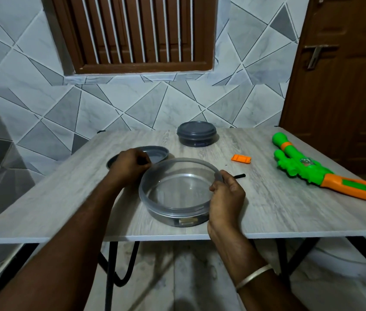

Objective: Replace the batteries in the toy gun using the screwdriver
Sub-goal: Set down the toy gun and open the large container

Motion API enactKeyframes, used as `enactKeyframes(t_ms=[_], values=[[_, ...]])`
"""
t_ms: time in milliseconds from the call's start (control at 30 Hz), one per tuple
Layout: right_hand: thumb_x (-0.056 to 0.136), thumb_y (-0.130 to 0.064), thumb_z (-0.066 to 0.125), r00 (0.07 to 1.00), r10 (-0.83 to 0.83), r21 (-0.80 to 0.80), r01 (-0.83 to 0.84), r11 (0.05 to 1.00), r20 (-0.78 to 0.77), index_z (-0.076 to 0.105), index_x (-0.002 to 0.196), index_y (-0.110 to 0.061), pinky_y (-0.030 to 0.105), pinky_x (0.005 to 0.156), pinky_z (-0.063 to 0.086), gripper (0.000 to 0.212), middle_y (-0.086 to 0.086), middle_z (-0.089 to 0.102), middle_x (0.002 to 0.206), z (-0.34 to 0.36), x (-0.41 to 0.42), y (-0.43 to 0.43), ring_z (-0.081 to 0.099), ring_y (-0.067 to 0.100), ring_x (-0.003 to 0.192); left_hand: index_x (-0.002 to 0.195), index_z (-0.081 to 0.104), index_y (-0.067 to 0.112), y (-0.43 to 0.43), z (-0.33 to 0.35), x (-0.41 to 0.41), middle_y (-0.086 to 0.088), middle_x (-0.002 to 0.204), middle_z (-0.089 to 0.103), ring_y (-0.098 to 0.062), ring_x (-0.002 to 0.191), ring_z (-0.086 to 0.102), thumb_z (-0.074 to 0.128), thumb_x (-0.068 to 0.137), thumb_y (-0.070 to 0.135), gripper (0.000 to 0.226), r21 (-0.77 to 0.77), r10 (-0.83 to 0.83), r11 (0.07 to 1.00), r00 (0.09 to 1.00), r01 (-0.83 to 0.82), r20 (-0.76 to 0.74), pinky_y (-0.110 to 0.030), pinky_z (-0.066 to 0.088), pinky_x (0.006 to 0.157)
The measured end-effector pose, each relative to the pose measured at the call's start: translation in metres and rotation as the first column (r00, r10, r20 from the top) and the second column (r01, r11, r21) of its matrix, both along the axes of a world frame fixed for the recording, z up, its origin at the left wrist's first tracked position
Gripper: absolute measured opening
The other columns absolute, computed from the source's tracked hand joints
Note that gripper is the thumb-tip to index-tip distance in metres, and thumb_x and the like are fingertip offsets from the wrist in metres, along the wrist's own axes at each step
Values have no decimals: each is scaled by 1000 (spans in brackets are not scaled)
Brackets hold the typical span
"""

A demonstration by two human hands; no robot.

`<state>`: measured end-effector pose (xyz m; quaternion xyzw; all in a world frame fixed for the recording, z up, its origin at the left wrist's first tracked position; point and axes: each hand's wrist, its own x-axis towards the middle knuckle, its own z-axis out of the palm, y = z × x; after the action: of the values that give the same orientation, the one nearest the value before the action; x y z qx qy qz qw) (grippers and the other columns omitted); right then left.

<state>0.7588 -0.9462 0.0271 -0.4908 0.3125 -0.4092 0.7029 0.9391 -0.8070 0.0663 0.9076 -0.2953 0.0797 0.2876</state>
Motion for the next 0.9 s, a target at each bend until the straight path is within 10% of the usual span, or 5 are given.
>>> enactKeyframes(t_ms=[233,433,600,900], values=[[88,0,50,1000,7,3,-7,1000,14,58,135,-15,34,99,52,50,-2,62,132,-1,0,-2,59,14,117,94,80,16,5,-1,-1,5,79,70,-8,71,59,70,93,24,13,239,-49,970,999,48,-4,-7,38,58],[87,-1,50,1000,-8,-2,8,1000,8,58,135,-16,37,101,50,51,-2,62,133,-2,2,-2,58,15,119,103,78,15,-4,40,-32,-6,101,75,-21,89,65,70,89,17,16,109,-95,991,977,76,190,-25,44,76],[89,-2,49,1000,-17,1,17,1000,5,58,135,-15,35,100,51,49,-2,62,133,-1,3,-1,57,16,120,105,77,21,-30,39,-76,1,101,75,-13,89,64,71,91,33,19,490,-303,821,951,293,-61,-29,47,80],[92,-4,48,999,-35,8,35,999,8,58,135,-17,36,95,54,46,-2,60,134,2,-1,5,57,16,118,124,62,16,-49,29,-111,-5,116,63,-19,104,58,47,96,64,58,664,-81,715,969,219,-231,-37,45,95]])
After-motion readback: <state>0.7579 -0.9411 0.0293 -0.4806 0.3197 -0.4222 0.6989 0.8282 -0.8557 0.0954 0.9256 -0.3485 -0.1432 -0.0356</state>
